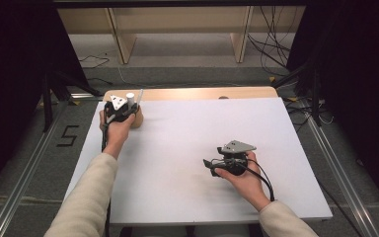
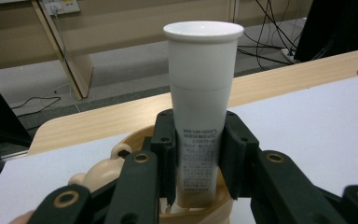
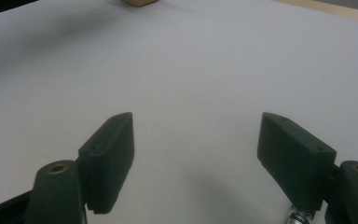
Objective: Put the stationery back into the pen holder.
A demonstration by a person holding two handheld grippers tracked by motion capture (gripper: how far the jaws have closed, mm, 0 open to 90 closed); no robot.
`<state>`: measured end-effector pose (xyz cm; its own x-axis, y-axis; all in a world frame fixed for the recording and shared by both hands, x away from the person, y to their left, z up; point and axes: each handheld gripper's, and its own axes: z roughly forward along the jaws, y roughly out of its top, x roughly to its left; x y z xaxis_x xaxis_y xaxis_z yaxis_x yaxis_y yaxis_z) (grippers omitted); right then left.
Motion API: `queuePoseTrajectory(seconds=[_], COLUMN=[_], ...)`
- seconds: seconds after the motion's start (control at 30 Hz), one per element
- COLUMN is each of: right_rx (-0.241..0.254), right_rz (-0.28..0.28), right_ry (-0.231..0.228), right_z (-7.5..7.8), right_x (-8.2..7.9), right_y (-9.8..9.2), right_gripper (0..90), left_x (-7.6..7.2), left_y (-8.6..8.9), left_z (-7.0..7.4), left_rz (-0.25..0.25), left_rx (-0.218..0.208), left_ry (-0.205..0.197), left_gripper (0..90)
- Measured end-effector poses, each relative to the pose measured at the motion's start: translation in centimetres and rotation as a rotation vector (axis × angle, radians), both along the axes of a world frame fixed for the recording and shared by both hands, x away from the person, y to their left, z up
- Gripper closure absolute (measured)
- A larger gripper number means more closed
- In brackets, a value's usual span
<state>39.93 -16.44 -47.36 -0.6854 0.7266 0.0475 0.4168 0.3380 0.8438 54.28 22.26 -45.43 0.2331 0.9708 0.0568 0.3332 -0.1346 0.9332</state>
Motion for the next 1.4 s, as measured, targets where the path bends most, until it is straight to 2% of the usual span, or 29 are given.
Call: queuePoseTrajectory(seconds=[0.33, 0.43, 0.53, 0.63, 0.77, 0.83, 0.97, 1.17, 1.4], right_rx=[0.001, 0.001, 0.003, 0.002, 0.002, 0.003, 0.002, 0.002, 0.003], right_rz=[0.0, 0.0, -0.001, 0.0, 0.0, -0.002, 0.0, -0.002, -0.011], right_ry=[0.001, 0.004, 0.004, 0.005, 0.003, 0.003, 0.003, 0.004, 0.001], right_z=[-0.1, -0.1, -0.1, -0.1, 0.0, -0.1, 0.0, 0.0, 0.2], right_x=[0.0, 0.0, 0.0, 0.0, 0.0, 0.0, 0.0, 0.0, 0.0], right_y=[0.0, 0.0, 0.0, 0.0, 0.0, 0.0, 0.0, 0.0, -0.2], right_gripper=[27.8, 27.9, 27.9, 27.9, 27.9, 27.9, 27.9, 27.9, 27.8], left_x=[0.0, -0.2, -0.6, -1.2, -1.9, -2.2, -3.1, -5.0, -7.4], left_y=[-0.1, -0.2, -0.5, -0.6, -0.7, -0.7, -0.7, -0.6, -1.1], left_z=[-0.2, 0.0, 0.2, 0.5, 0.5, 0.5, 0.5, 0.5, 0.1], left_rz=[0.012, 0.012, 0.014, 0.016, 0.005, 0.004, -0.015, -0.011, -0.06], left_rx=[0.01, 0.023, 0.028, 0.018, 0.012, 0.014, 0.011, 0.014, -0.005], left_ry=[0.014, 0.02, 0.0, -0.013, -0.004, -0.013, -0.013, -0.02, -0.006], left_gripper=[68.5, 61.2, 54.2, 52.4, 50.3, 50.1, 47.8, 44.9, 43.6])
